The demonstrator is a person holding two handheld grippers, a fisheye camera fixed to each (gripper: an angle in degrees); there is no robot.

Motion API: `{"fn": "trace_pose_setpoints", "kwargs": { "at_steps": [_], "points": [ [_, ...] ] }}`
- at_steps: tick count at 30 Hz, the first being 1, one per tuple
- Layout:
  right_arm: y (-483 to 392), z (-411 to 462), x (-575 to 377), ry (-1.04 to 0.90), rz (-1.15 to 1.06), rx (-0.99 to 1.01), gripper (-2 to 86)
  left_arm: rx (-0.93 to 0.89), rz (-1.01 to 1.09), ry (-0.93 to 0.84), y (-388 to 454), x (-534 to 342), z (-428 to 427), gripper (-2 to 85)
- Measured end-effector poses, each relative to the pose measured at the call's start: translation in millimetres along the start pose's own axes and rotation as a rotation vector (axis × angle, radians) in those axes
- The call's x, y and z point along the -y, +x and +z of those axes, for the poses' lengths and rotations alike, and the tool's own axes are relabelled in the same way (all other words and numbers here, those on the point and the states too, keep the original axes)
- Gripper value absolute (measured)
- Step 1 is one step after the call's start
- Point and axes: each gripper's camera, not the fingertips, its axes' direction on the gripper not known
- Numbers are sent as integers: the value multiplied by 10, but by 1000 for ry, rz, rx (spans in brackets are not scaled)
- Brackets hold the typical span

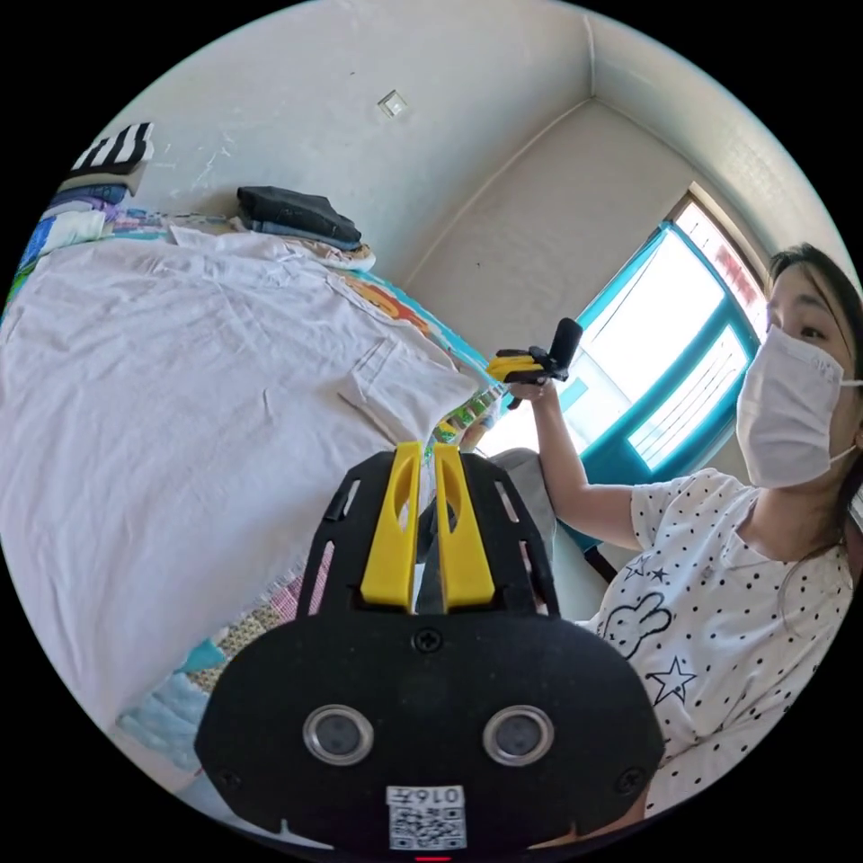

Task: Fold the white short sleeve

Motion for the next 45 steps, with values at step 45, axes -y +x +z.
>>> {"fn": "trace_pose_setpoints", "kwargs": {
  "at_steps": [45],
  "points": [
    [1957,4443,3713,-423,-7,-177,5,632,207,65,-1651,1350,556,-8]
  ]
}}
